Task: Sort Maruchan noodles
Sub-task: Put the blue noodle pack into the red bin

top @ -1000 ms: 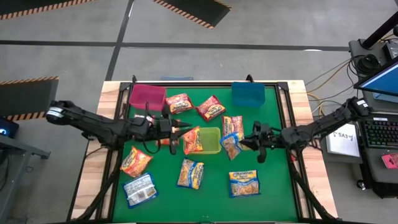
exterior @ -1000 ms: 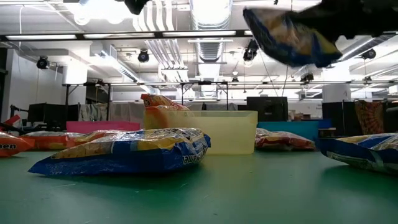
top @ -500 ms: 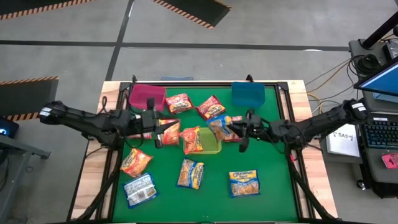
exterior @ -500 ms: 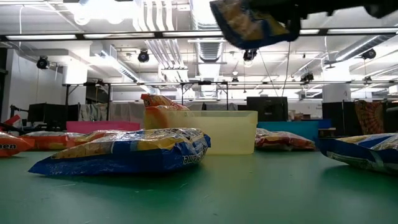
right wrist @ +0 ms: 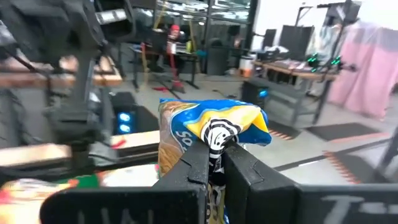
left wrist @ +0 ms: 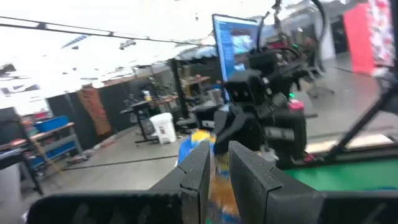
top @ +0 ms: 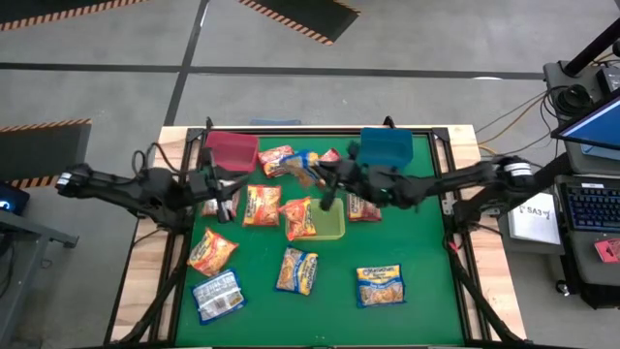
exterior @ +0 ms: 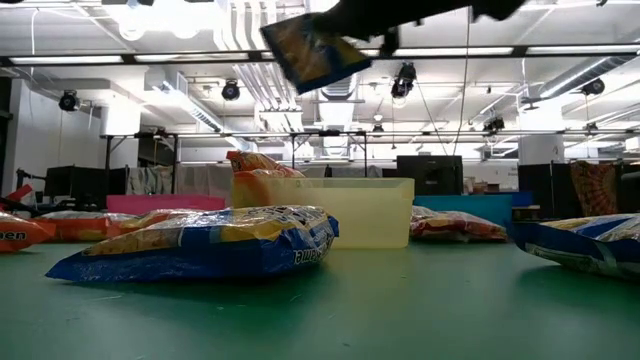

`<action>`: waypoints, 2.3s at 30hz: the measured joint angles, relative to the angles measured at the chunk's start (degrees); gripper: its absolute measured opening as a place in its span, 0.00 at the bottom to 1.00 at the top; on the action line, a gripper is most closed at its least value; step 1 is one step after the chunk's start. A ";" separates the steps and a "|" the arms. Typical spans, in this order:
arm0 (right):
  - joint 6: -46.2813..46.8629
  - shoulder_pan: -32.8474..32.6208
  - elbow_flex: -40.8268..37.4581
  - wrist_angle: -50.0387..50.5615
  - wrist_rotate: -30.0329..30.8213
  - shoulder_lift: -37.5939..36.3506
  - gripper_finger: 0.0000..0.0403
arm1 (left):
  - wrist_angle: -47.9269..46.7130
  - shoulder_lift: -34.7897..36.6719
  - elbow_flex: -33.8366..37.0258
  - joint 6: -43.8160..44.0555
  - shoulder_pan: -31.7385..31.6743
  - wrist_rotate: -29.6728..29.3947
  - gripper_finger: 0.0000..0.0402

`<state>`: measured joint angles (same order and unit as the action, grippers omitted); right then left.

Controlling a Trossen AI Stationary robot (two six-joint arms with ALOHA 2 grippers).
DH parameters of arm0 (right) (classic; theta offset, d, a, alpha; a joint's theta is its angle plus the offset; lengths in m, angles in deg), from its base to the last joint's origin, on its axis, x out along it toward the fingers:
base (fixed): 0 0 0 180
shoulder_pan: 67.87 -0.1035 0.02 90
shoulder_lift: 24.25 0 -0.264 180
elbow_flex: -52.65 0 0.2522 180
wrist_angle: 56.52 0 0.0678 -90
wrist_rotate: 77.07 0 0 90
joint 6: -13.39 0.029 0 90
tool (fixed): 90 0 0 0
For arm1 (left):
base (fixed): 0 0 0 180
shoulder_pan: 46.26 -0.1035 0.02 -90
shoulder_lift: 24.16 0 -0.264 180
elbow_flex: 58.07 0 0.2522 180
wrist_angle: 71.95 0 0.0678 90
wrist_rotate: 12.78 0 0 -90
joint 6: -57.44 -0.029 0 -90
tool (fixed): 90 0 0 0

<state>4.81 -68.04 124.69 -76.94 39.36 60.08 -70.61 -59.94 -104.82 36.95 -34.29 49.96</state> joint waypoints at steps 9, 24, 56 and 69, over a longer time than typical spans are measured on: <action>-9.15 4.56 19.42 2.69 -1.16 17.77 0.03 | -0.22 7.67 4.13 0.17 0.00 -0.29 0.11; -8.52 9.41 43.59 2.67 -1.17 41.21 0.03 | -2.60 15.50 6.60 1.42 0.00 -0.24 0.11; -9.54 12.40 63.36 -1.36 -0.94 59.60 0.03 | -5.06 16.01 6.60 2.79 0.00 -0.21 0.11; 0.31 16.18 63.36 4.49 -7.52 59.61 0.04 | -4.98 16.01 6.60 2.79 -0.01 -0.20 0.11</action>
<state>5.12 -51.86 188.05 -72.45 31.84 119.69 -75.58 -43.93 -98.23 39.74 -34.30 49.76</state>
